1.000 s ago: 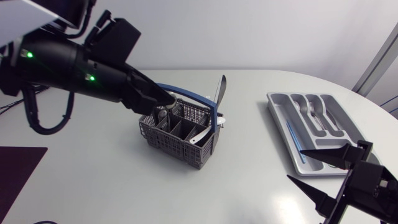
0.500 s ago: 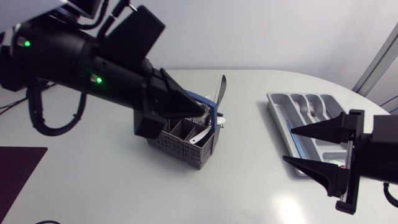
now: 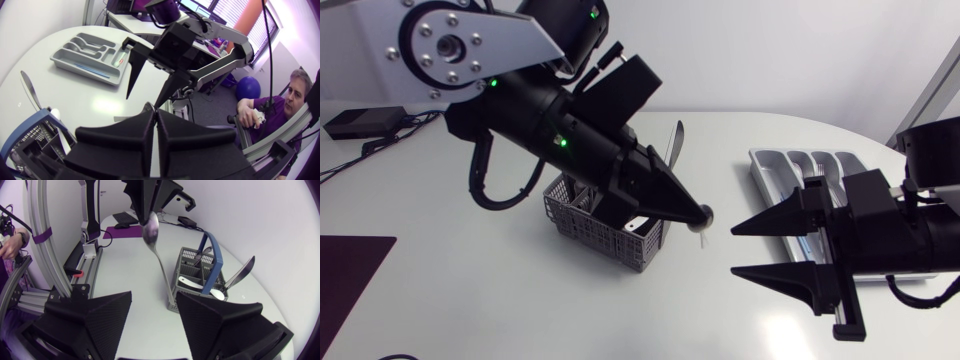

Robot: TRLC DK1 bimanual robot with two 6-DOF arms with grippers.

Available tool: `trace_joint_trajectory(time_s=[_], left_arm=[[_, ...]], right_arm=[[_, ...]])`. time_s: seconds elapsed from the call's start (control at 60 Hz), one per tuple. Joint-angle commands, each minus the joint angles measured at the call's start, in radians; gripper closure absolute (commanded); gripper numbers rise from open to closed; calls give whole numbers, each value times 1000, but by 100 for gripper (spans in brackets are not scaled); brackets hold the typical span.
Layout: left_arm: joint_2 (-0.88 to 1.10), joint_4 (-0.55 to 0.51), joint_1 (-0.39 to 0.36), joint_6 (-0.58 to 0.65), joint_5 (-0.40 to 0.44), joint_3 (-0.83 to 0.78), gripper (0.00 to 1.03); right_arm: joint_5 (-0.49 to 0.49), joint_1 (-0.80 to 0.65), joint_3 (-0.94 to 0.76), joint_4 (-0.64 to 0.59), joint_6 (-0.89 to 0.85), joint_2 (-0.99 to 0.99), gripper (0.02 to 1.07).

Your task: Sort the cutlery from the basket into the organizer compartments.

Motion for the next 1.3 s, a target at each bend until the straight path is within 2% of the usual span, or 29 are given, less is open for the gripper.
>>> trace_joint_trajectory(time_s=[0.0,0.067,0.133,0.25,0.483,0.583,0.733,0.917,0.967,1.017,1.067,1.1,1.15,1.283], left_arm=[[22,-25,-21,31,40,54,100],[30,-36,-30,35,43,58,100],[36,-43,-36,37,52,61,100],[38,-43,-45,39,53,58,100],[52,-43,-38,46,53,61,100],[55,-43,-36,52,53,63,100],[55,-43,-33,57,53,66,100],[58,-40,-16,60,53,70,99],[61,-39,-2,57,53,80,86],[61,-37,13,60,53,86,61],[58,-36,36,62,52,92,29],[55,-36,50,60,50,93,15],[47,-25,73,54,33,93,7],[24,53,123,16,-68,61,5]], right_arm=[[-3,25,32,13,25,30,49],[-1,34,45,19,25,48,57],[-1,35,57,25,31,63,57],[10,61,72,47,51,74,64],[36,115,83,34,58,68,90],[43,120,83,22,58,68,92],[51,132,80,13,55,65,101],[76,130,72,11,55,59,101],[82,127,69,11,55,59,101],[91,124,65,8,51,60,101],[100,115,59,-1,37,62,101],[102,100,57,-13,21,63,101],[102,66,49,-30,-8,65,101],[100,-80,14,-67,-129,76,101]])
